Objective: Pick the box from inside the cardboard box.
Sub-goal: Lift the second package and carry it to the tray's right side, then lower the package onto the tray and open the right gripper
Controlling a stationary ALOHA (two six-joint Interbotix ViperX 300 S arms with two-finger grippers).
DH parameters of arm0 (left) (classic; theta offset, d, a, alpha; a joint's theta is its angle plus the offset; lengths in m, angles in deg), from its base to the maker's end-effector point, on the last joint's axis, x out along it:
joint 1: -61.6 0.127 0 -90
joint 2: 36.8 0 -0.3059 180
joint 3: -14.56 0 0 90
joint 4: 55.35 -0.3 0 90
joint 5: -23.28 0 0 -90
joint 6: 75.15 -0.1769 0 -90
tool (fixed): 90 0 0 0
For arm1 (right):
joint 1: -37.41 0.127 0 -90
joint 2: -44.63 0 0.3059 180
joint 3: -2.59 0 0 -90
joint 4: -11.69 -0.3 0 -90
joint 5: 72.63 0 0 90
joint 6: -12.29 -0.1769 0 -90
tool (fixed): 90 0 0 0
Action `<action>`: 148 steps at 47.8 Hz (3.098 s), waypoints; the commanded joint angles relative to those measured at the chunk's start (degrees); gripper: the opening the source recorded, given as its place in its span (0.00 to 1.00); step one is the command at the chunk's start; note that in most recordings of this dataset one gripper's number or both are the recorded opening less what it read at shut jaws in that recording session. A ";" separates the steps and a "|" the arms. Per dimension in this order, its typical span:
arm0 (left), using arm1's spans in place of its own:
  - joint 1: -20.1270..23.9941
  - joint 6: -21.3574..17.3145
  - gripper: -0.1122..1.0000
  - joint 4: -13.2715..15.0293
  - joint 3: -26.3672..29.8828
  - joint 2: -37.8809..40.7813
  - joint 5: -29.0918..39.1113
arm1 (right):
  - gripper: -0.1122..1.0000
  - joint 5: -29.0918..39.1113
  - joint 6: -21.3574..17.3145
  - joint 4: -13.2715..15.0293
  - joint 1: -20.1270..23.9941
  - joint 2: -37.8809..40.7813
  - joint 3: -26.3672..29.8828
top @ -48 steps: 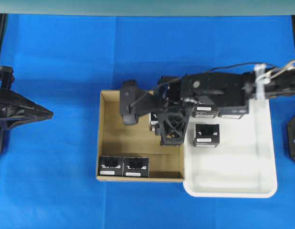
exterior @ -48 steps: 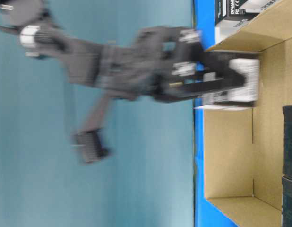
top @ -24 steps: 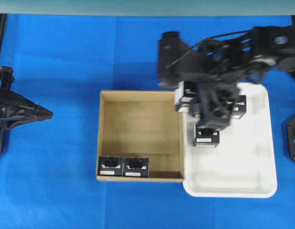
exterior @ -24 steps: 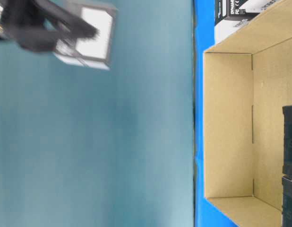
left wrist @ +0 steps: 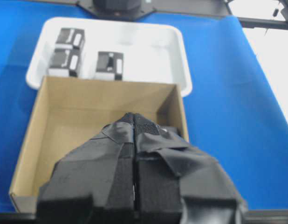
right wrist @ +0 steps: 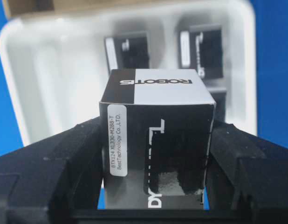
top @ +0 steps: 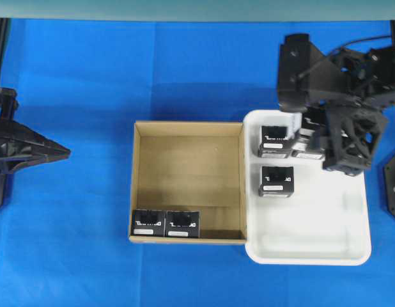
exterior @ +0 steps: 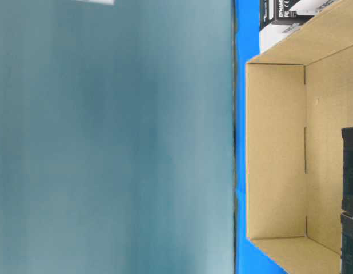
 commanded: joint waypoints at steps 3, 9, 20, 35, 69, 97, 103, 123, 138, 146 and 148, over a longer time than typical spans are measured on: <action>-0.26 0.00 0.04 -0.18 1.85 0.18 -0.26 | 0.65 -0.70 -0.35 0.00 0.09 -2.81 -3.16; -0.35 0.00 0.04 -0.18 1.93 0.26 -0.26 | 0.65 -2.29 -0.44 0.00 0.53 -5.36 -8.17; -0.26 0.00 0.04 -0.18 1.93 0.26 -0.26 | 0.65 -7.12 -0.35 -0.44 2.46 -6.42 -19.07; -0.26 0.00 0.04 -0.18 2.20 0.53 -0.26 | 0.65 -19.25 -0.26 -3.34 4.75 -5.01 -28.21; -0.26 0.09 0.04 -0.18 2.90 0.97 -0.26 | 0.65 -34.72 0.70 -0.88 6.77 8.79 -32.96; -0.26 0.09 0.04 -0.18 2.99 0.97 -0.26 | 0.65 -37.62 0.88 0.97 5.54 11.51 -33.22; -0.26 0.09 0.04 -0.26 2.90 1.05 -0.26 | 0.65 -37.62 0.70 0.97 5.54 11.51 -33.22; -0.53 0.09 0.04 -0.18 2.90 1.05 -0.26 | 0.94 -37.18 -0.09 0.88 5.54 10.99 -32.52; -0.53 0.09 0.04 -0.18 2.99 1.05 -0.26 | 0.96 -33.31 -1.23 0.79 4.39 3.16 -30.06; -0.53 0.09 0.04 -0.18 2.99 0.97 -0.26 | 0.95 -28.30 -2.20 0.79 3.69 -2.99 -29.00; -0.53 0.09 0.04 -0.18 2.99 0.88 -0.26 | 0.95 -27.77 -2.29 0.79 3.60 -4.48 -29.00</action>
